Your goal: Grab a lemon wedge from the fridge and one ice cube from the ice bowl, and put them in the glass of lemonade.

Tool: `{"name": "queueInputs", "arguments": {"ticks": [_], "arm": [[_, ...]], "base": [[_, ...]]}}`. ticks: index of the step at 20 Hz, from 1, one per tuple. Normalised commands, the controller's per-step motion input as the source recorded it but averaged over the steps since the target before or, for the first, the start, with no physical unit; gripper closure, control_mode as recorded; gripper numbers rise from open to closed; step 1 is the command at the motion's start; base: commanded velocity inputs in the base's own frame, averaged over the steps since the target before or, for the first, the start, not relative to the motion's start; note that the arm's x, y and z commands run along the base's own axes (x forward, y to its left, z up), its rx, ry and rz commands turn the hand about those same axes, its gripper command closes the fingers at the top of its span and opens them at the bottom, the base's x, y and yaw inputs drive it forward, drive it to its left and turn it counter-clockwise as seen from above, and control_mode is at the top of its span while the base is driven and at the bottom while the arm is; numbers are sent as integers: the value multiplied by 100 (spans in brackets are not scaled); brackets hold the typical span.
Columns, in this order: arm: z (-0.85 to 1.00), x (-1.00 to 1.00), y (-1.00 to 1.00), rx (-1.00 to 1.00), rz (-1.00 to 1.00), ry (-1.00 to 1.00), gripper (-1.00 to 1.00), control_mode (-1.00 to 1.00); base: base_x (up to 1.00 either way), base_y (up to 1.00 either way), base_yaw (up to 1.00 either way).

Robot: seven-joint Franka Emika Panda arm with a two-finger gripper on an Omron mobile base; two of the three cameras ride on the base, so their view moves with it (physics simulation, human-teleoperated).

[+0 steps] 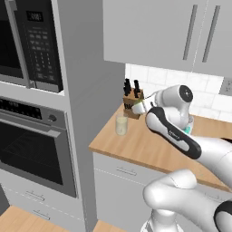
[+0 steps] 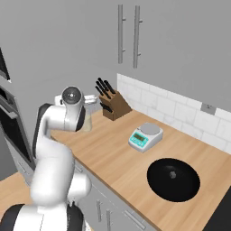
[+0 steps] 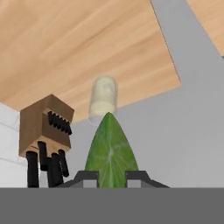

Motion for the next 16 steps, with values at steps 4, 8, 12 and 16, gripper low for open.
{"name": "queueInputs", "arguments": {"ticks": [4, 8, 12, 16], "arm": [[-19, 56, 6, 0, 1, 0, 100, -100], [-18, 46, 13, 0, 0, 0, 100, -100], [-15, 36, 15, 0, 0, 0, 100, -100], [-17, 35, 10, 0, 0, 0, 100, -100]], "base": [[0, 0, 0], [0, 0, 0], [0, 0, 0], [0, 0, 0]]}}
